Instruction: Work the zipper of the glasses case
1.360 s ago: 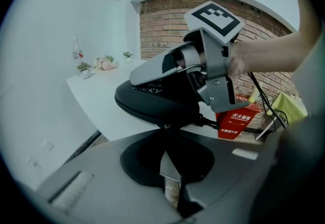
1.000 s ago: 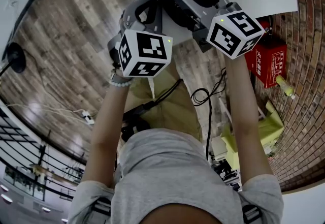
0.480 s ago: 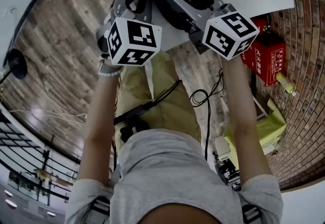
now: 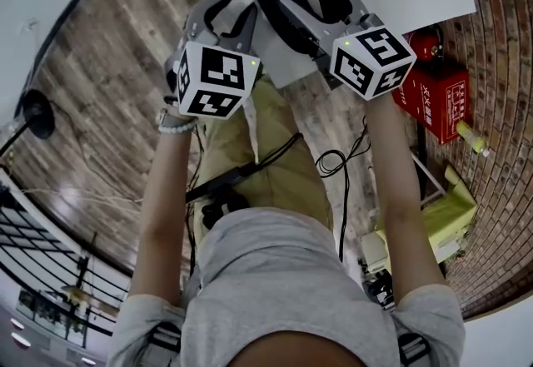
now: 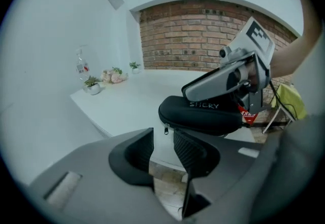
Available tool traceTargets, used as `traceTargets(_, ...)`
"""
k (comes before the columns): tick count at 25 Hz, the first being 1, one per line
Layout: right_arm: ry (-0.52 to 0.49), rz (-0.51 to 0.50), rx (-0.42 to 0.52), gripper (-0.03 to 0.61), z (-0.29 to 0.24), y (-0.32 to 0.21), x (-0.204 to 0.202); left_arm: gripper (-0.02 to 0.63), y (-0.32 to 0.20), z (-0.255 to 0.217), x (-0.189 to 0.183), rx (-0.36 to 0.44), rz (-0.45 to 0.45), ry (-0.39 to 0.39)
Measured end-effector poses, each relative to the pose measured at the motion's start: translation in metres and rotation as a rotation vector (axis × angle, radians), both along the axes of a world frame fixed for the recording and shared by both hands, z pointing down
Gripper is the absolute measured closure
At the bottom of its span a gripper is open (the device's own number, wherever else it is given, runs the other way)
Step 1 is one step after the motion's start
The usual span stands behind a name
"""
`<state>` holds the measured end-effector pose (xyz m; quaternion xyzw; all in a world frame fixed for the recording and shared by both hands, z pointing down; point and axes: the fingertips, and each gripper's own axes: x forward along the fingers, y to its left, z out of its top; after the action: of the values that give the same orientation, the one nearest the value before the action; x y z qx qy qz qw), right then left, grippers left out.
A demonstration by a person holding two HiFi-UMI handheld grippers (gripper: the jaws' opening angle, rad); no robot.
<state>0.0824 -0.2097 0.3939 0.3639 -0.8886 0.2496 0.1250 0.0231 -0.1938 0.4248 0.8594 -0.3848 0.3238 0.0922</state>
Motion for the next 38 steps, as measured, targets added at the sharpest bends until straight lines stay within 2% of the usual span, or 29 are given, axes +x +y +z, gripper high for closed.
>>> traceTargets(3, -0.005, 0.084, 0.063, 0.402, -0.024, -0.004, 0.009, 0.565, 0.005, -0.029, -0.01, 0.037, -0.017, 0.072)
traceTargets(5, 0.03, 0.124, 0.102, 0.489, -0.039, -0.003, 0.014, 0.601, 0.005, -0.053, -0.02, 0.076, -0.033, 0.101)
traceTargets(7, 0.09, 0.146, 0.141, 0.578, -0.052, 0.004, 0.017, 0.601, 0.006, -0.079, -0.027, 0.112, -0.031, 0.141)
traceTargets(8, 0.115, 0.152, 0.16, 0.586, -0.059, 0.008, 0.018, 0.6, 0.006, -0.092, -0.03, 0.128, -0.027, 0.163)
traceTargets(12, 0.152, 0.183, 0.221, 0.586, -0.09, 0.026, 0.017, 0.6, 0.011, -0.141, -0.043, 0.194, -0.011, 0.219)
traceTargets(20, 0.119, 0.262, 0.314, 0.586, -0.151, 0.046, 0.019, 0.6, 0.024, -0.212, -0.053, 0.334, 0.023, 0.305)
traceTargets(25, 0.135, 0.262, 0.356, 0.586, -0.175, 0.058, 0.016, 0.6, 0.034, -0.236, -0.062, 0.364, 0.0, 0.35)
traceTargets(38, 0.165, 0.284, 0.371, 0.586, -0.187, 0.068, 0.021, 0.6, 0.039, -0.23, -0.069, 0.351, 0.031, 0.322)
